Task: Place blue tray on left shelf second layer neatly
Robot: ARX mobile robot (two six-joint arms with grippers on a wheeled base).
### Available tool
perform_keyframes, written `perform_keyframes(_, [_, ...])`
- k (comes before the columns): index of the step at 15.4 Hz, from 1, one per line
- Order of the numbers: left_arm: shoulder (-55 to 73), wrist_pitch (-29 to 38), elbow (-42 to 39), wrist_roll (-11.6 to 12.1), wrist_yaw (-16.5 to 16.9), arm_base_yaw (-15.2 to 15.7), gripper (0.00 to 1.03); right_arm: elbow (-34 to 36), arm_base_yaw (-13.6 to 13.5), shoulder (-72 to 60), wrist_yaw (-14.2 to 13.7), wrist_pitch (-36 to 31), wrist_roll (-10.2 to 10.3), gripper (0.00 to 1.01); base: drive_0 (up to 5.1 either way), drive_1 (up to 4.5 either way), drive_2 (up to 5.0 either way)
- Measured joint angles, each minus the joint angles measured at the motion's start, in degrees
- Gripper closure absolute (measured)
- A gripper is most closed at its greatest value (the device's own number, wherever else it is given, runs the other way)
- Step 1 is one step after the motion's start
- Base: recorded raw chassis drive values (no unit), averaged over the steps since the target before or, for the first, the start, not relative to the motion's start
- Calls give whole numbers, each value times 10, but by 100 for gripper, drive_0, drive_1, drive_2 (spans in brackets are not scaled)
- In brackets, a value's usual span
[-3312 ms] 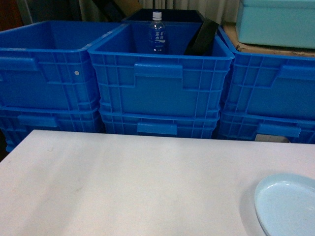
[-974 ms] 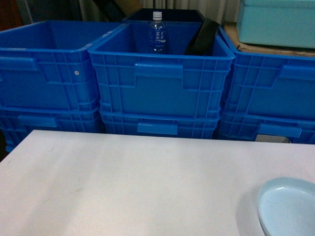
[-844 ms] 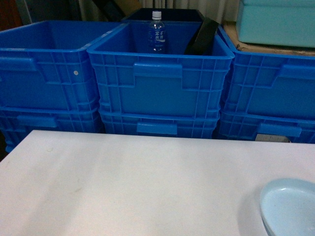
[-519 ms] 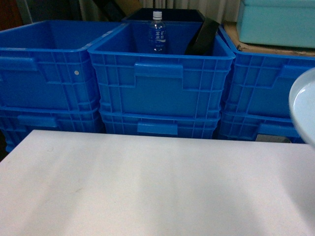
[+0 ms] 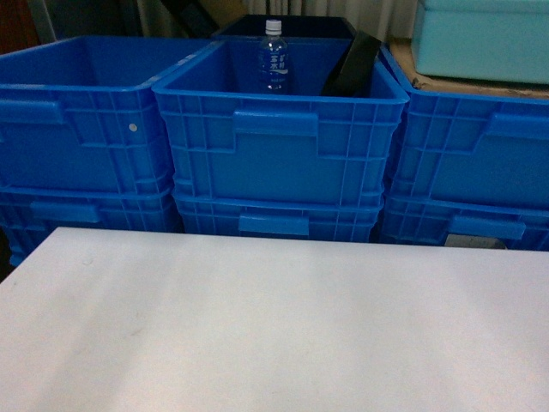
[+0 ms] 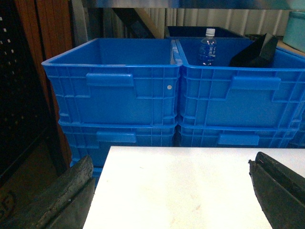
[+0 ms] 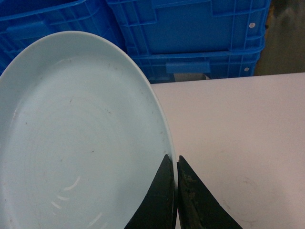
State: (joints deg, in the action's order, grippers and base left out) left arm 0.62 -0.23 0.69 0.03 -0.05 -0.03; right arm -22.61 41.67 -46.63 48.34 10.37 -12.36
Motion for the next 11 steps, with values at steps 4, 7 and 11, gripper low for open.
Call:
perform_keyframes(4, [0, 0, 0, 0, 0, 0, 5, 23, -116, 76, -61, 12, 8, 99, 0, 0, 0])
perform_keyframes(7, [0, 0, 0, 0, 0, 0, 5, 28, -296, 133, -187, -15, 72, 99, 0, 0, 0])
perform_keyframes(11, [0, 0, 0, 0, 0, 0, 5, 37, -455, 88, -338, -78, 131, 99, 0, 0, 0])
